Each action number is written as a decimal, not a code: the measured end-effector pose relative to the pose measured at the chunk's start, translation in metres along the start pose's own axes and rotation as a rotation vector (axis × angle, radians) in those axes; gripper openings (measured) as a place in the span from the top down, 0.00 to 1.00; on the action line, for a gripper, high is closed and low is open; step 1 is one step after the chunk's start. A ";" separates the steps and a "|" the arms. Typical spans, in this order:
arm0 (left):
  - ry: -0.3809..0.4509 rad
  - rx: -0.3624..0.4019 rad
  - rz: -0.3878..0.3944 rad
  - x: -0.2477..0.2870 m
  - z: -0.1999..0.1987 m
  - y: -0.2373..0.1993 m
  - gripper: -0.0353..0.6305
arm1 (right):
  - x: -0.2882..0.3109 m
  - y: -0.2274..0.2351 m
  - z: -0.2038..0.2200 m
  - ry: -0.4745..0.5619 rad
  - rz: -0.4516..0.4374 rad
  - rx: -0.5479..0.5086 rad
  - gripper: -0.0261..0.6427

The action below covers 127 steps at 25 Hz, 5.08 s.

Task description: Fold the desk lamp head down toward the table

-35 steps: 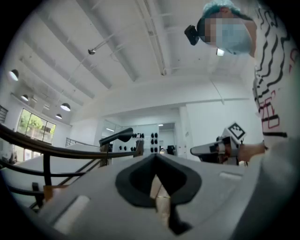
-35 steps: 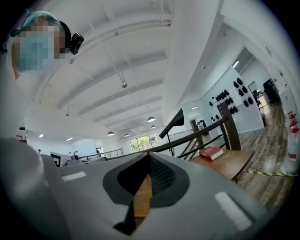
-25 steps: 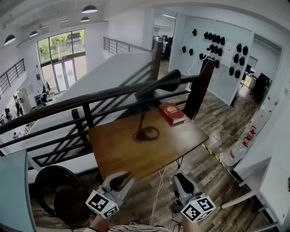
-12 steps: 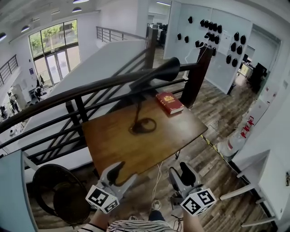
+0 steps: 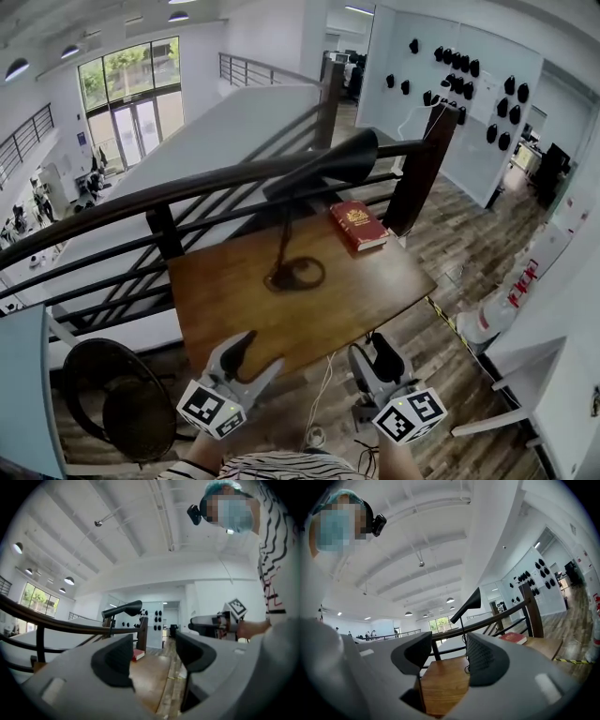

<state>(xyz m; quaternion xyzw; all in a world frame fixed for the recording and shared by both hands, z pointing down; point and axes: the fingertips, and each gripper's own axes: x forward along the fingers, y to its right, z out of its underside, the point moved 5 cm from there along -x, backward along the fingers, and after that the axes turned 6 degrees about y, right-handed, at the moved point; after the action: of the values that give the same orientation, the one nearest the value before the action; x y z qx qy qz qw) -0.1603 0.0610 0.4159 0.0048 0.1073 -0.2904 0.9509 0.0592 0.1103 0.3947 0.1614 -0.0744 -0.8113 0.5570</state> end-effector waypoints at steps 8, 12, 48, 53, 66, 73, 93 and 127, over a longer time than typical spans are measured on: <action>-0.007 0.028 -0.065 0.062 0.011 -0.004 0.53 | 0.028 0.067 -0.017 -0.021 -0.065 0.006 0.63; -0.008 0.033 -0.093 0.095 0.022 -0.005 0.52 | 0.041 0.102 -0.022 -0.034 -0.096 0.008 0.63; -0.047 0.008 -0.080 0.180 0.039 -0.176 0.51 | 0.220 0.135 -0.044 -0.004 -0.098 -0.077 0.63; -0.064 -0.008 -0.039 0.203 0.059 -0.204 0.51 | 0.244 0.153 -0.053 0.014 -0.066 -0.142 0.64; -0.102 0.009 -0.118 0.262 0.096 -0.257 0.51 | 0.315 0.192 -0.116 0.092 -0.148 -0.260 0.64; -0.106 0.016 -0.173 0.301 0.111 -0.273 0.51 | 0.353 0.222 -0.164 0.153 -0.190 -0.349 0.64; -0.115 0.020 -0.261 0.337 0.125 -0.291 0.65 | 0.400 0.250 -0.186 0.118 -0.210 -0.452 0.72; -0.098 0.011 -0.214 0.343 0.137 -0.298 0.83 | 0.382 0.316 -0.107 0.098 -0.067 -0.082 0.74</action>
<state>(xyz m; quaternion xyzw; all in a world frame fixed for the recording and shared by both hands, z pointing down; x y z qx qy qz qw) -0.0205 -0.3858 0.4950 -0.0157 0.0593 -0.3908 0.9184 0.2492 -0.3543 0.3215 0.1804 -0.0085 -0.8229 0.5387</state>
